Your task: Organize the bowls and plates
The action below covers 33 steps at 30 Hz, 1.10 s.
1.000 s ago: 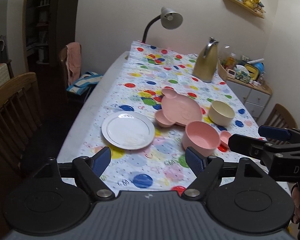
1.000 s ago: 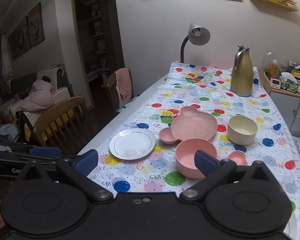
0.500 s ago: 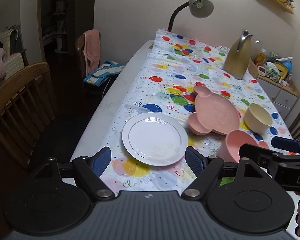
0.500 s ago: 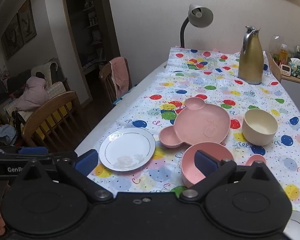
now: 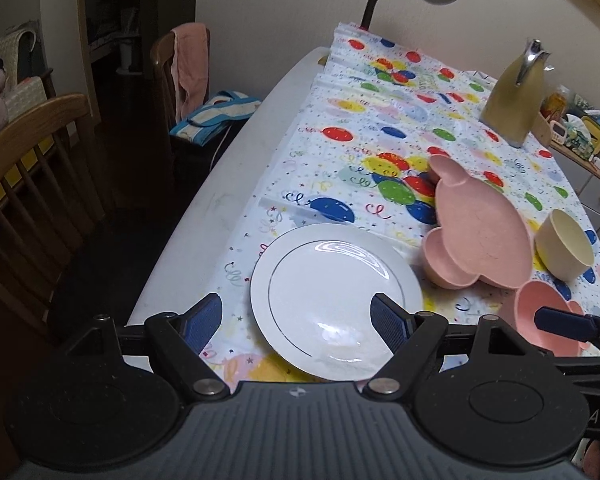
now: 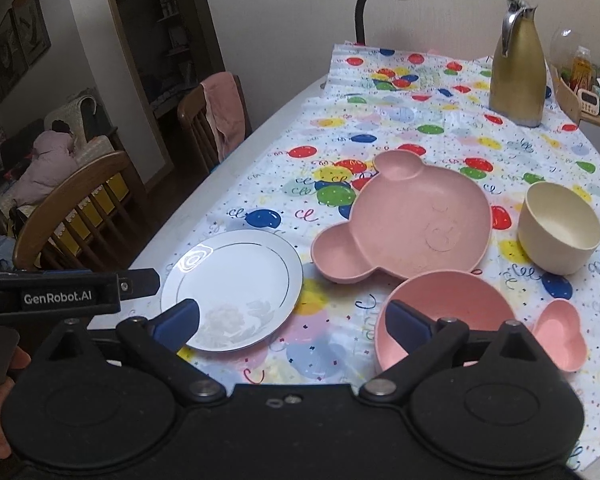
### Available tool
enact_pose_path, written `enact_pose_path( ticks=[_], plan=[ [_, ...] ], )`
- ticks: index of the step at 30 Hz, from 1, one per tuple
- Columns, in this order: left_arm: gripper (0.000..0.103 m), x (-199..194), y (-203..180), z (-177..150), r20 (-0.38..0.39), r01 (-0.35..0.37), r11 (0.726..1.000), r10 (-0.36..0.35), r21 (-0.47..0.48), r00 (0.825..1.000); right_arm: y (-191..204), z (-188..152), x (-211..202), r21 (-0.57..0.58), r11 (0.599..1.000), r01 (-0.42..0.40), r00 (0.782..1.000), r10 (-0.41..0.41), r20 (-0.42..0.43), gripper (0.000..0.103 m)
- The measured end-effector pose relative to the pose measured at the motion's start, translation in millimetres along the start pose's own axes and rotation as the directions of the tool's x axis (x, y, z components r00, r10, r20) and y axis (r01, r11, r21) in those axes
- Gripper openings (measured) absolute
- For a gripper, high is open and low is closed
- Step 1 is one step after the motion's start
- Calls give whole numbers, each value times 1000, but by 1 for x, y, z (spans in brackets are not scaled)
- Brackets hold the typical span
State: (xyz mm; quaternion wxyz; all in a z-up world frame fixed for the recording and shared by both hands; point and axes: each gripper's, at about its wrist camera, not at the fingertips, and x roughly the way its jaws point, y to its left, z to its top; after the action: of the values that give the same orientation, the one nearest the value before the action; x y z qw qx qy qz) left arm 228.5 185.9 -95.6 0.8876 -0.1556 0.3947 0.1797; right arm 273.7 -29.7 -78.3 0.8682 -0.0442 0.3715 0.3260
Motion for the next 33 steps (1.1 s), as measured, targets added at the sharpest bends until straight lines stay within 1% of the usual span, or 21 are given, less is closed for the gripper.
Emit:
enact_pose_path(
  ticks=[4,6,9,11,13,16,18,19,21,22,23,24,26,27,28,29,33],
  plan=[
    [81,17,5,5,-30,13,1000,-13,-15,999,2,4,22,15,1000,-8,999,9,-34,92],
    [81,25,5,7,-39,3,1000,-3,-12,999,4,5,32,22,1000,-11,999,12,-43,90],
    [81,35,9,8,-56,-9,1000,7,-24,998,4,6,46,53,998,-14,998,18,-67,85],
    [81,42,14,10,-73,-10,999,6,-44,997,3,7,54,79,997,-23,996,29,-80,79],
    [81,48,18,12,-86,-17,998,12,-57,996,2,9,62,102,995,-23,995,34,-99,77],
    [81,55,22,13,-96,-6,998,-1,-67,995,-2,9,70,138,990,-33,993,49,-109,76],
    [81,59,23,15,-99,-6,998,-1,-66,995,-5,9,75,165,986,-35,991,56,-124,73],
    [81,60,24,15,-99,-6,998,-1,-67,995,-7,9,78,180,983,-34,989,59,-133,70],
    [81,63,25,16,-98,-1,998,-5,-68,995,-8,9,81,184,982,-38,990,62,-128,69],
    [79,64,26,17,-97,-1,998,-5,-66,995,-7,9,82,181,983,-37,990,60,-124,68],
    [74,65,26,17,-98,-3,998,-4,-64,995,-6,10,82,183,983,-32,991,55,-122,67],
    [72,65,27,17,-100,-2,998,-5,-66,995,-6,10,83,188,982,-27,991,51,-121,66],
    [70,66,29,17,-98,0,997,-7,-71,995,-4,10,84,176,984,-14,993,35,-113,59],
    [70,67,29,17,-98,2,998,-9,-70,995,-3,10,83,164,986,-11,994,29,-106,57],
    [69,67,30,16,-99,3,998,-9,-69,995,-3,10,82,158,987,-18,995,34,-98,54],
    [67,68,30,16,-101,4,998,-11,-68,995,-3,9,82,158,987,-26,995,42,-95,52],
    [62,72,32,15,-109,11,997,-18,-71,994,-1,0,79,171,985,-25,995,41,-90,49]
  ],
)
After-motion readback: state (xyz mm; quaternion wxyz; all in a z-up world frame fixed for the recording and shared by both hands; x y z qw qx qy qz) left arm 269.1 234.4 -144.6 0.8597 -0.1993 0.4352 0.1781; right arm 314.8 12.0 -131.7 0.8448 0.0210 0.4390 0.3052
